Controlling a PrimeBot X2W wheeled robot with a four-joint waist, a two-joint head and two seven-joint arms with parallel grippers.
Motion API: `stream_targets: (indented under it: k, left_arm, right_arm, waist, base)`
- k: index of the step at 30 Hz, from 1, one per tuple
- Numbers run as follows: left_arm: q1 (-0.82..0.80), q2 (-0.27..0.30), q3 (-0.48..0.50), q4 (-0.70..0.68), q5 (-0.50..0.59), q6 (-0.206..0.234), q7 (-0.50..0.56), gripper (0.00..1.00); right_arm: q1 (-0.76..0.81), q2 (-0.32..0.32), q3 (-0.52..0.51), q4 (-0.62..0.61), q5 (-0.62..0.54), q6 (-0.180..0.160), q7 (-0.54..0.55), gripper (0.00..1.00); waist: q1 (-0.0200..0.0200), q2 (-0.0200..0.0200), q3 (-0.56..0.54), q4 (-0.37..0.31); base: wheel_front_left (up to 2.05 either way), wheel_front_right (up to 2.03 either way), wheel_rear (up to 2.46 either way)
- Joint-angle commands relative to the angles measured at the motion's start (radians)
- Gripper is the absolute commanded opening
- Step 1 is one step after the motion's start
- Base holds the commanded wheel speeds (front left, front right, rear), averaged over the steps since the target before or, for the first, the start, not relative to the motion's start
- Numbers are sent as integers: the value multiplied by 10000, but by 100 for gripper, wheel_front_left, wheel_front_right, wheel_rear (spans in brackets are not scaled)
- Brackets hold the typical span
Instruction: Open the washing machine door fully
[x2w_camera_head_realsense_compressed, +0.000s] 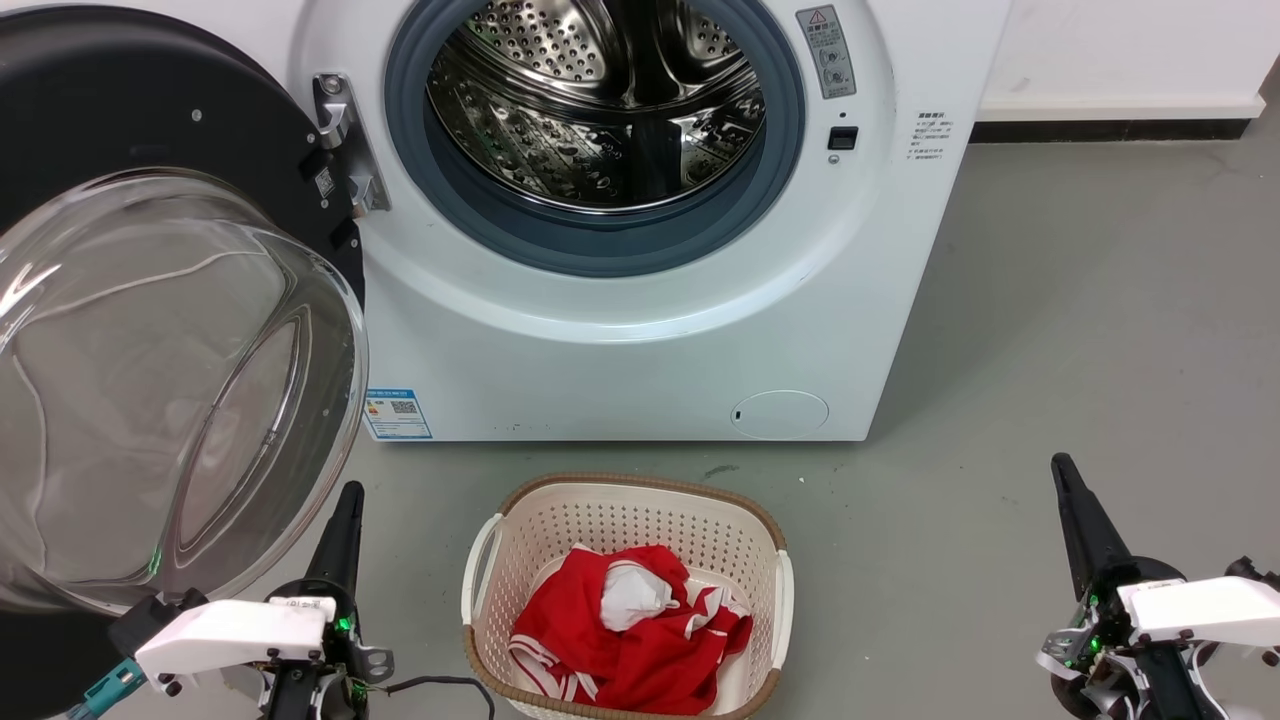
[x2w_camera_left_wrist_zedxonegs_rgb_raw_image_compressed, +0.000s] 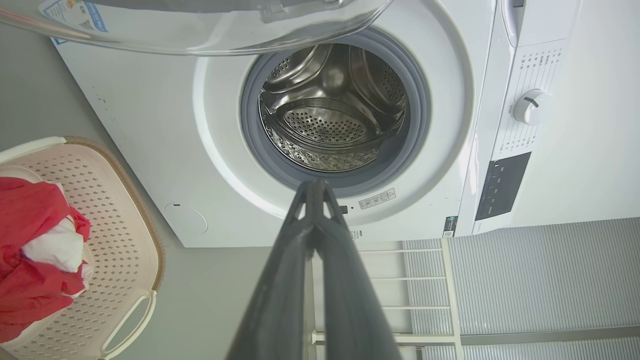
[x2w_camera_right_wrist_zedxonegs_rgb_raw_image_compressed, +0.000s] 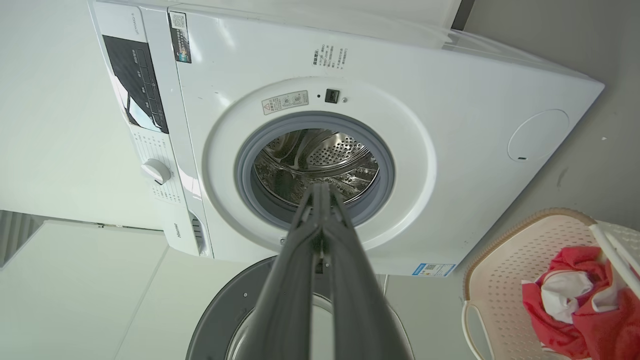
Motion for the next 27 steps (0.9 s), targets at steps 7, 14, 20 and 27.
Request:
stream_targets:
  k: [7,14,20,27]
  left_arm:
    - [-216,-47,94,61,-612,-141,175,0]
    - [-186,-93,163,116,-1088,-201,295,0]
    - [-220,-128,222,154,-1479,-247,391,0]
    - [-220,-138,230,160,-1564,-268,424,0]
  right_arm:
    - [-225,1,-90,74,647,1,150,0]
    - [-258,18,-146,151,1133,1,263,0]
    - [-268,34,-194,214,1533,0,343,0]
    - [-285,57,-229,227,1592,0,370,0]
  waist:
    - [0,-1,-22,-1]
    - [0,-1,-43,-3]
    - [0,-1,-62,-4]
    - [0,-1,-68,-4]
  base:
    - [0,0,0]
    - [0,0,0]
    - [0,0,0]
    - [0,0,0]
